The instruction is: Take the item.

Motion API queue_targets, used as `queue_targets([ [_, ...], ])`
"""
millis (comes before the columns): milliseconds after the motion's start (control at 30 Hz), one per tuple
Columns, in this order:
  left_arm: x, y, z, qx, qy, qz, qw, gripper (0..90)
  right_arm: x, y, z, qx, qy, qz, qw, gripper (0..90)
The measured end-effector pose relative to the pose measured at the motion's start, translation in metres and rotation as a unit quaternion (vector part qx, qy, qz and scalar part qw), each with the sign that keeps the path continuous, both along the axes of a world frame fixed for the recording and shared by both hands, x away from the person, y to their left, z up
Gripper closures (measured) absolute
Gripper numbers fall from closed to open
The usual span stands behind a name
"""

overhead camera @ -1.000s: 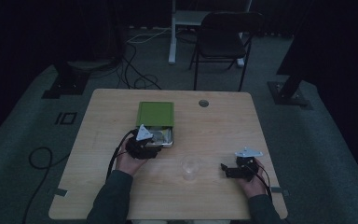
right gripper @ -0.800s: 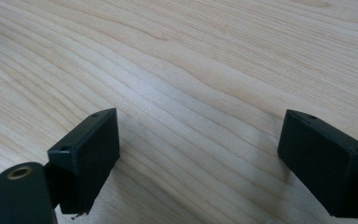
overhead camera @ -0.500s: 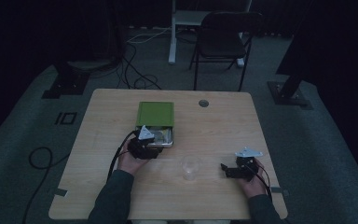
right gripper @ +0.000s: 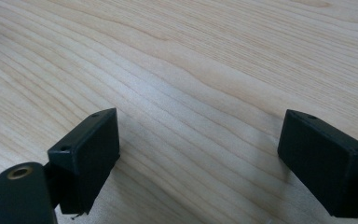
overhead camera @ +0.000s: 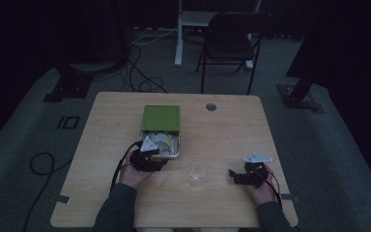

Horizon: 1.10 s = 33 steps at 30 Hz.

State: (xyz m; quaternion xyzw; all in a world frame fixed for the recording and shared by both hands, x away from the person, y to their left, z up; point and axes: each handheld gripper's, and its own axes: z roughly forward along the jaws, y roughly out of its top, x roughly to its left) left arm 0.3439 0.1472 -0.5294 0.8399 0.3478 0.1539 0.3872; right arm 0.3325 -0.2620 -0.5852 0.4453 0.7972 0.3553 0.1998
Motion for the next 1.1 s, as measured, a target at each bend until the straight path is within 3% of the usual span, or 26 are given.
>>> queue_targets([
  [300, -0.023, 0.003, -0.006, -0.006, 0.008, -0.006, 0.9999, 41.3, 0.000, 0.000, 0.000, 0.000, 0.000, 0.000, 1.0000, 12.4],
  [500, -0.032, 0.004, 0.007, -0.007, -0.013, -0.005, 0.9999, 41.2, 0.000, 0.000, 0.000, 0.000, 0.000, 0.000, 1.0000, 12.5],
  [700, -0.026, 0.000, 0.018, -0.007, -0.027, 0.001, 0.9996, 46.6, 0.000, 0.000, 0.000, 0.000, 0.000, 0.000, 1.0000, 12.5],
  [900, -0.015, -0.003, 0.018, -0.007, -0.025, 0.020, 0.9995, 55.7, 0.000, 0.000, 0.000, 0.000, 0.000, 0.000, 1.0000, 12.5],
  [1100, -0.005, -0.008, 0.013, 0.010, -0.020, 0.029, 0.9993, 63.8, 0.000, 0.000, 0.000, 0.000, 0.000, 0.000, 1.0000, 12.5],
])
